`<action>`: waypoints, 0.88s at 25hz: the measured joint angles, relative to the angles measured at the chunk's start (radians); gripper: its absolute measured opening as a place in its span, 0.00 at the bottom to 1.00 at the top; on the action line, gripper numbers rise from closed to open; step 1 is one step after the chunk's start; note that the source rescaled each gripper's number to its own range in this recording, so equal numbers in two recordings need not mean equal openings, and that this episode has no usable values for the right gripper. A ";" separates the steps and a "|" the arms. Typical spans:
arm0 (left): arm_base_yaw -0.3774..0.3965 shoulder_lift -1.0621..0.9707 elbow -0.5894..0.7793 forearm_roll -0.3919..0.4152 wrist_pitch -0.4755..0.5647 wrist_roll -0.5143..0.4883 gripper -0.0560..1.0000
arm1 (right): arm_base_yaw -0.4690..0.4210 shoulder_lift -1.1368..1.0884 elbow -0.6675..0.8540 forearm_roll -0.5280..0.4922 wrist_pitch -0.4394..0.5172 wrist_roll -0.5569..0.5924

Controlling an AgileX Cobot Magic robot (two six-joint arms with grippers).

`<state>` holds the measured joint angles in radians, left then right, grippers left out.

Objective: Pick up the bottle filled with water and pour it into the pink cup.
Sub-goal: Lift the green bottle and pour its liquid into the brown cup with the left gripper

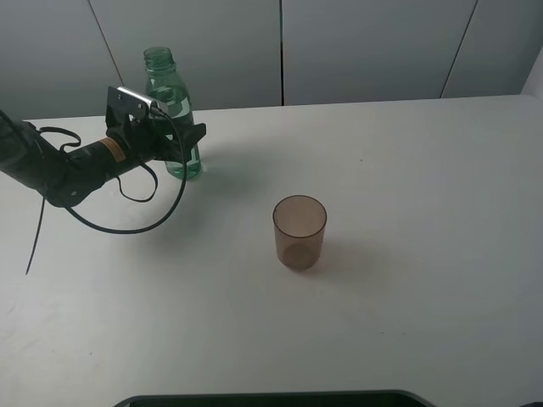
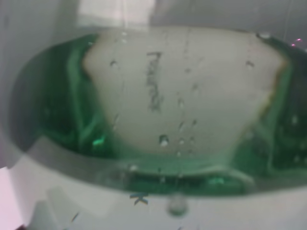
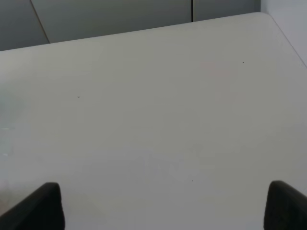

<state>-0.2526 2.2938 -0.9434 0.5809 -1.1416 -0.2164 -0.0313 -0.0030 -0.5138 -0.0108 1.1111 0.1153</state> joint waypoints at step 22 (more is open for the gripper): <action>0.000 -0.187 -0.030 0.215 0.073 0.006 0.06 | 0.000 0.000 0.000 0.000 0.000 0.000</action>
<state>-0.2526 2.1064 -0.9733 0.7956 -1.0689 -0.2102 -0.0313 -0.0030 -0.5138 -0.0108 1.1111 0.1153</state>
